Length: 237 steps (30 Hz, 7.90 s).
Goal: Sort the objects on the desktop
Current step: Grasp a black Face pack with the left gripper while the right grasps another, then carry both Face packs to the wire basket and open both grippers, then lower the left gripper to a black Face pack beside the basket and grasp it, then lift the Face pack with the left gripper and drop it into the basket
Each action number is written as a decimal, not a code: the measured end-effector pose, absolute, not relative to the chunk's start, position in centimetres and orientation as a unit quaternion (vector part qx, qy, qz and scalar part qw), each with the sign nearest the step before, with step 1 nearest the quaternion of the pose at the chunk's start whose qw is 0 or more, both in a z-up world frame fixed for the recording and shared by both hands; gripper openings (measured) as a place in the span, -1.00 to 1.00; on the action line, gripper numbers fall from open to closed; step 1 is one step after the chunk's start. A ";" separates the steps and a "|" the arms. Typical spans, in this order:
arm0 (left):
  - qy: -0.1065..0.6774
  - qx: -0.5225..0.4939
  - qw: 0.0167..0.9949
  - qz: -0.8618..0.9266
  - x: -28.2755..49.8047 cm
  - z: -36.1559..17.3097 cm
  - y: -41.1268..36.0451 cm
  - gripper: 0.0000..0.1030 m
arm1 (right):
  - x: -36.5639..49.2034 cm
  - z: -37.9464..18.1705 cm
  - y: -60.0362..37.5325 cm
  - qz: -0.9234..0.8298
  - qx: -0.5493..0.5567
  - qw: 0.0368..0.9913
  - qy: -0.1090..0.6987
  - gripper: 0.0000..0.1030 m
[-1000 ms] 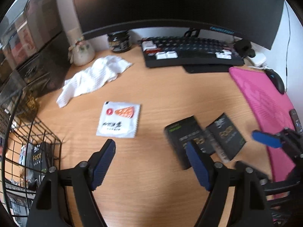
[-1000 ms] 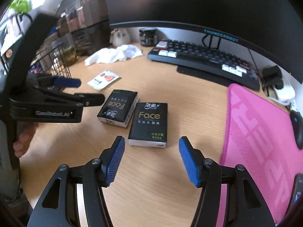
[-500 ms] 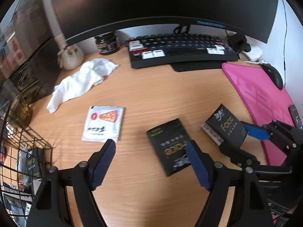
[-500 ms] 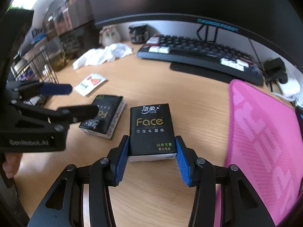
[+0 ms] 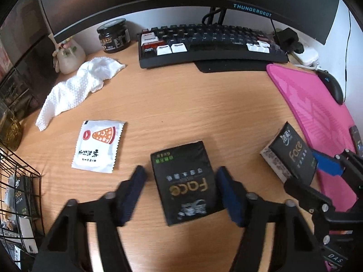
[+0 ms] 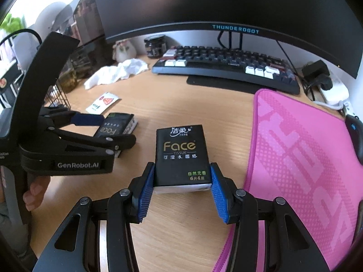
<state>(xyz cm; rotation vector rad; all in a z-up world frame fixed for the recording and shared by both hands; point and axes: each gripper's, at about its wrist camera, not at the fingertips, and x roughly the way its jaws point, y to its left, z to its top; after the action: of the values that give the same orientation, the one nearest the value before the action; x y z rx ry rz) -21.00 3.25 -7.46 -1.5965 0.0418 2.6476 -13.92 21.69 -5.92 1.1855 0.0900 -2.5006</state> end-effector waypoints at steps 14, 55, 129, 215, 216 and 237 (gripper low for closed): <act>0.013 -0.479 0.028 0.877 -17.6 -3.5 2.3 0.02 | -11.9 -3.2 20.2 -0.898 0.397 0.183 0.045 -0.08; -0.079 -0.400 -0.161 0.899 -3.5 4.2 -24.4 0.05 | -9.0 5.8 -10.6 -0.852 0.308 0.404 0.128 -0.09; -0.001 -0.479 -0.066 0.875 -8.1 -5.7 -4.1 0.60 | -10.8 1.8 12.5 -0.900 0.344 0.265 0.026 -0.05; -0.036 -0.371 -0.164 0.913 -2.4 5.5 -17.2 0.43 | -6.4 6.2 6.2 -0.901 0.296 0.308 0.071 -0.03; -0.040 -0.361 -0.152 0.919 -2.1 6.0 -16.6 0.55 | -6.4 6.1 6.4 -0.902 0.298 0.306 0.070 -0.02; -0.005 -0.407 0.021 0.913 -0.1 3.9 -2.9 0.81 | 1.4 3.5 17.1 -0.929 0.348 0.128 0.011 0.63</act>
<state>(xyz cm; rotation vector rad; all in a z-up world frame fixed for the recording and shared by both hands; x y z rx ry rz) -0.13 -2.89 3.89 -1.2613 -0.0166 2.8316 1.42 17.09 3.50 1.0138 0.0311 -2.7013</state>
